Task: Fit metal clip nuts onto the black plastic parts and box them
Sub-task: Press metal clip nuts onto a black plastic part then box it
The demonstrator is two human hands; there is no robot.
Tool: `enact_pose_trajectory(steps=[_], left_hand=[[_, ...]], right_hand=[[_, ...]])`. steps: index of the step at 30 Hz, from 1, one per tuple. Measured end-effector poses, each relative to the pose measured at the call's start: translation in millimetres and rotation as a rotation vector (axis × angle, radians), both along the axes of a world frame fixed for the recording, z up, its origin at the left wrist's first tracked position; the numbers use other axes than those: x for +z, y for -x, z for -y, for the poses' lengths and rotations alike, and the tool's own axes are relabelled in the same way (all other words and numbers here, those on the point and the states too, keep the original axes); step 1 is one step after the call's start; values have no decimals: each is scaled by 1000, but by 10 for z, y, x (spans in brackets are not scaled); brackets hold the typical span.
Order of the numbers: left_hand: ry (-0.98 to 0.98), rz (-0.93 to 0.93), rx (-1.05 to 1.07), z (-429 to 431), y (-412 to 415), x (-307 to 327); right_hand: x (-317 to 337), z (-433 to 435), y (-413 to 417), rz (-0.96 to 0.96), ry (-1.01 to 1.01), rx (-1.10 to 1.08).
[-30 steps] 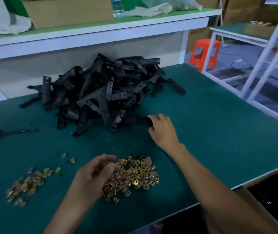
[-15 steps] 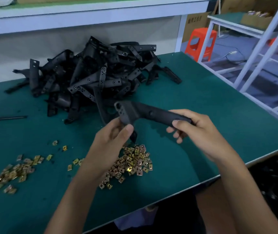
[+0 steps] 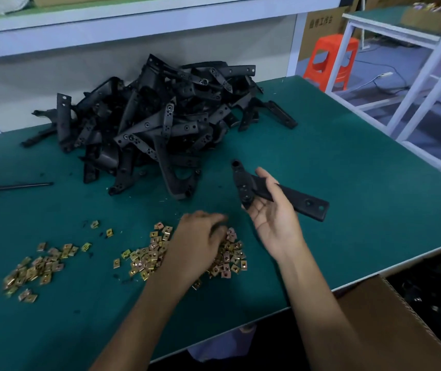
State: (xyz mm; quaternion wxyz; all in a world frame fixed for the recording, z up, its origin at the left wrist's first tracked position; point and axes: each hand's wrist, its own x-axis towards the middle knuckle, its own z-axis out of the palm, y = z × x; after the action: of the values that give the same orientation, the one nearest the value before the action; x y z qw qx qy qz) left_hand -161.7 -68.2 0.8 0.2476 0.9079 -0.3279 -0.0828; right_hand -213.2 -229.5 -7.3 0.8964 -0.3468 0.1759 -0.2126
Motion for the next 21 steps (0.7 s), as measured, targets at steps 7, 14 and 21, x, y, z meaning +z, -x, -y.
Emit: enact_pose_trajectory(steps=[7, 14, 21], left_hand=[[-71, 105, -10, 111, 53, -163], [180, -228, 45, -41, 69, 38], [330, -353, 101, -272, 30, 32]], right_hand=[[-132, 87, 14, -7, -172, 49], [-173, 91, 32, -4, -161, 101], [-190, 65, 22, -2, -110, 151]])
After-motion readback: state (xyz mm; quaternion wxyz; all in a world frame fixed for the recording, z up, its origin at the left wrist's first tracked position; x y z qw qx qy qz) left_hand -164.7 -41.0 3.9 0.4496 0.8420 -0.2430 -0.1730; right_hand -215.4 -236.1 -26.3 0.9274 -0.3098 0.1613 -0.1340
